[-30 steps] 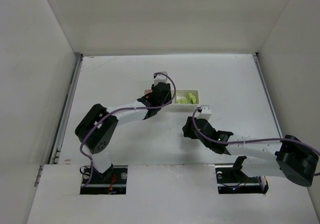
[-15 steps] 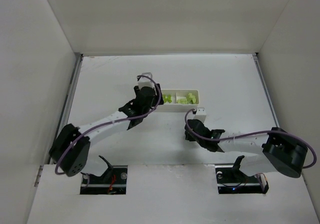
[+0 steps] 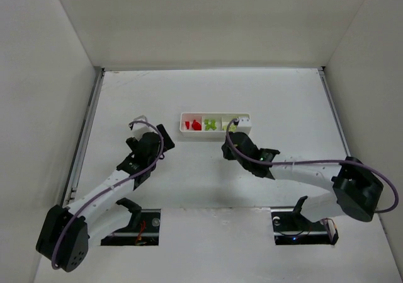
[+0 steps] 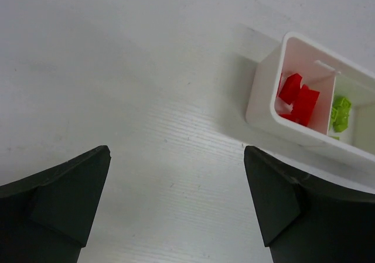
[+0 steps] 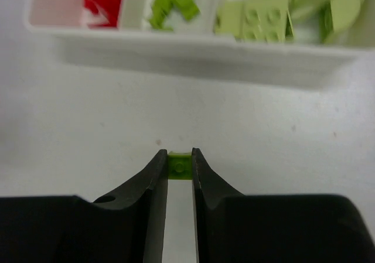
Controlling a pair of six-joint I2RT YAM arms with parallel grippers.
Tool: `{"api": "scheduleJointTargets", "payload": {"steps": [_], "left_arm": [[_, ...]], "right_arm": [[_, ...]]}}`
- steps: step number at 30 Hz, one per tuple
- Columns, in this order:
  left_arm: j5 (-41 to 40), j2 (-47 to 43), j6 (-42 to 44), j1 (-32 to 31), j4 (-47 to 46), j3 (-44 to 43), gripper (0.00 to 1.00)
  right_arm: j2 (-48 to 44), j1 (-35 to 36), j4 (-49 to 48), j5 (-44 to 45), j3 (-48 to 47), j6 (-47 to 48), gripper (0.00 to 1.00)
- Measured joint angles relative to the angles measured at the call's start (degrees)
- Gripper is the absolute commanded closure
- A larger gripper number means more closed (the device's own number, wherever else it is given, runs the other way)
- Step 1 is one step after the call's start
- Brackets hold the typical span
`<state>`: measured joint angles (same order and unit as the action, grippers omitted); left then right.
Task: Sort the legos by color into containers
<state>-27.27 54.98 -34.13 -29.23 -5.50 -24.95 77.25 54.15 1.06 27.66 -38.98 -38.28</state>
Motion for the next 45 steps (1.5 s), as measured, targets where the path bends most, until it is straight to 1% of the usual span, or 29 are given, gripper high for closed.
{"api": "scheduleJointTargets", "payload": {"steps": [2, 7, 9, 10, 12, 14, 17, 20, 24, 25, 26, 28, 31, 36, 40, 45], "left_arm": [[-0.02, -2.21, -1.03, 0.00, 1.09, 1.68, 0.00], [-0.66, -6.88, -2.86, 0.00, 3.13, 4.26, 0.00], [-0.96, -7.65, -3.15, 0.00, 3.72, 4.83, 0.00], [-1.09, -7.78, -3.23, 0.00, 3.98, 4.98, 0.00], [-1.31, -8.09, -3.45, 0.00, 4.20, 5.49, 0.00], [-1.31, -8.35, -3.54, 0.00, 4.59, 5.88, 0.00], [-1.31, -8.48, -3.72, -0.31, 4.68, 6.25, 0.00], [-1.31, -8.68, -3.91, -0.39, 4.85, 6.34, 0.00], [-1.29, -8.66, -4.15, -0.44, 4.98, 6.34, 0.00], [-1.29, -8.68, -4.28, -0.55, 5.01, 6.34, 0.00], [-1.29, -8.66, -4.35, -0.63, 5.01, 6.34, 0.00], [-1.27, -8.55, -4.42, -0.66, 5.22, 6.27, 0.00], [-1.20, -7.69, -4.83, -0.66, 6.54, 5.77, 0.00], [-1.07, -7.37, -5.88, -0.66, 9.77, 3.45, 0.00], [-1.07, -7.63, -6.51, -0.44, 11.93, 1.40, 0.00], [-1.05, -7.74, -6.88, 0.09, 12.98, 0.92, 0.00]], "right_arm": [[2.32, -1.46, -1.62, -0.09, -4.81, 1.84, 0.81], [12.04, -4.98, -6.14, -0.63, -15.78, 5.42, 0.79], [16.04, -5.92, -6.69, -0.68, -18.82, 6.38, 0.77], [17.97, -6.34, -6.69, -0.72, -20.22, 6.82, 0.73], [21.49, -7.04, -6.64, -0.72, -22.56, 7.34, 0.60], [23.08, -7.50, -6.60, -0.76, -23.21, 7.72, 0.51], [22.84, -7.65, -6.32, -0.68, -23.21, 8.26, 0.44], [20.61, -7.65, -6.29, -0.66, -22.88, 8.57, 0.43], [11.85, -7.63, -7.19, 0.26, -17.59, 8.63, 0.37], [9.01, -7.63, -7.69, 0.79, -15.52, 8.72, 0.34], [5.79, -7.63, -8.13, 1.46, -13.05, 8.72, 0.27], [-0.87, -7.72, -8.87, 3.15, -7.65, 8.31, 0.00], [-11.39, -8.07, -8.79, 5.81, 0.61, 7.78, 0.00], [-26.99, -8.33, -5.81, 9.73, 9.94, 4.81, 0.00], [-37.81, -9.70, -1.75, 11.56, 14.95, 2.14, 0.00], [-48.28, -15.06, 2.29, 12.26, 19.28, -1.03, 0.00]]}}
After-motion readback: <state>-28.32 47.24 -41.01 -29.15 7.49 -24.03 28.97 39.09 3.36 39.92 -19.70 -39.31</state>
